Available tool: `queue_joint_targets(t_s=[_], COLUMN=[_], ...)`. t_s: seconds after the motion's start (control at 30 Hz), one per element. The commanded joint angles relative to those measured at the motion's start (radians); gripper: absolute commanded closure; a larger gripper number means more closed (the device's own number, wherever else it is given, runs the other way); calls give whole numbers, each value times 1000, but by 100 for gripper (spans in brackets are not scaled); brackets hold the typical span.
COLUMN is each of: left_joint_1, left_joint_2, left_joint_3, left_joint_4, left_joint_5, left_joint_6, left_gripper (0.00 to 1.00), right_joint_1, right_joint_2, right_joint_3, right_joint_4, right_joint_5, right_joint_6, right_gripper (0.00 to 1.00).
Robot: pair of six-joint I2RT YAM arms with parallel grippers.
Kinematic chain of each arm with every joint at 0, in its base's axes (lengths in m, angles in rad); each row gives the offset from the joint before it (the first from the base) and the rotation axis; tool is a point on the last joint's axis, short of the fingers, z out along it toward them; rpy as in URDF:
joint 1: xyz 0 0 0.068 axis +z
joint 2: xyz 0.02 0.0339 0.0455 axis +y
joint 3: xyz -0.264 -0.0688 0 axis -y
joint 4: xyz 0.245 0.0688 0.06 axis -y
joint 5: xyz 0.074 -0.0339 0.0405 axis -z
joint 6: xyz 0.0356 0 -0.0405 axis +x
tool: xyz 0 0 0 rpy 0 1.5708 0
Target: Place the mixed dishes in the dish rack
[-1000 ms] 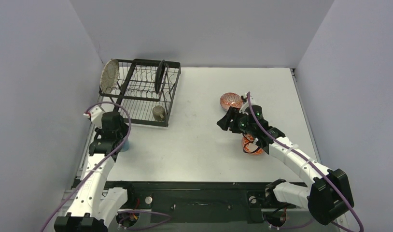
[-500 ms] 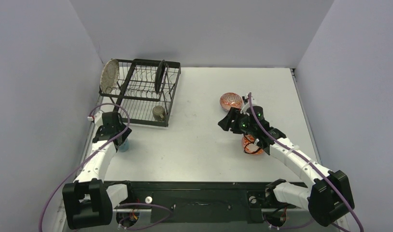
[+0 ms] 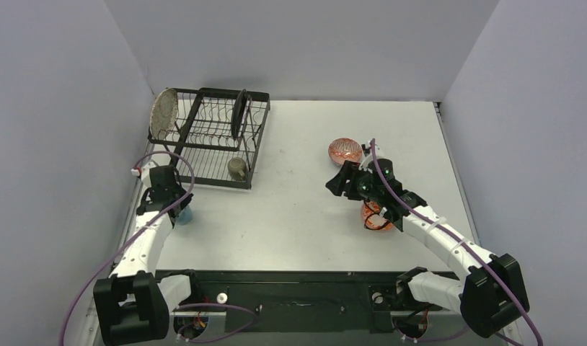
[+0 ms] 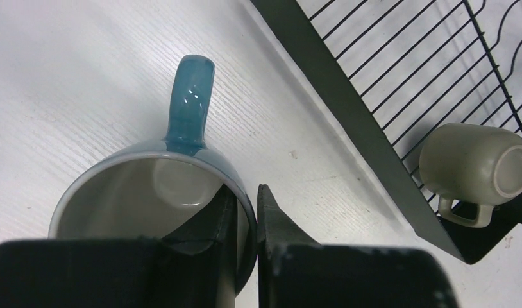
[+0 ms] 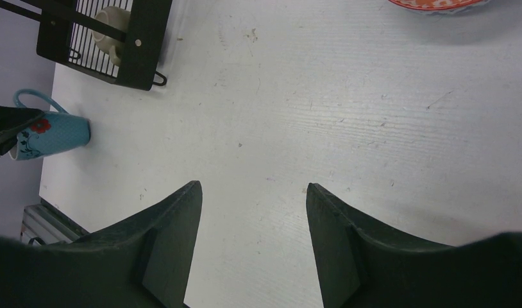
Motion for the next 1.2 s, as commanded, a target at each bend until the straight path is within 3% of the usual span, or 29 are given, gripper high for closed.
queue_joint_targets(t_s=[0.0,0.23,0.47,0.67,0.83,0.97,1.17], left_joint_1=[1,-74,-318,-515,-659,-673,-673], left_joint_2=[-15,-102,-230,-210,-206,-203,-123], left_joint_3=[3,22,34,30,43,14,5], left_joint_4=[4,-46,33,263,451,624,851], left_joint_5=[105,244,410,661,802,935,1031], left_joint_6=[41,43,18,46,165,158,26], left_gripper=[100,100,100,100,100,100,100], right_joint_1=[-6,2,32,59,73,99,115], right_joint_2=[-6,14,43,59,30,-16,-73], right_joint_3=[-2,0,9,34,43,29,-28], right_joint_4=[48,59,80,95,139,247,442], right_joint_5=[-8,-17,-16,-46,-181,-357,-488], right_joint_6=[5,11,19,-1,-64,-77,5], right_gripper=[43,43,43,43,42,42,41])
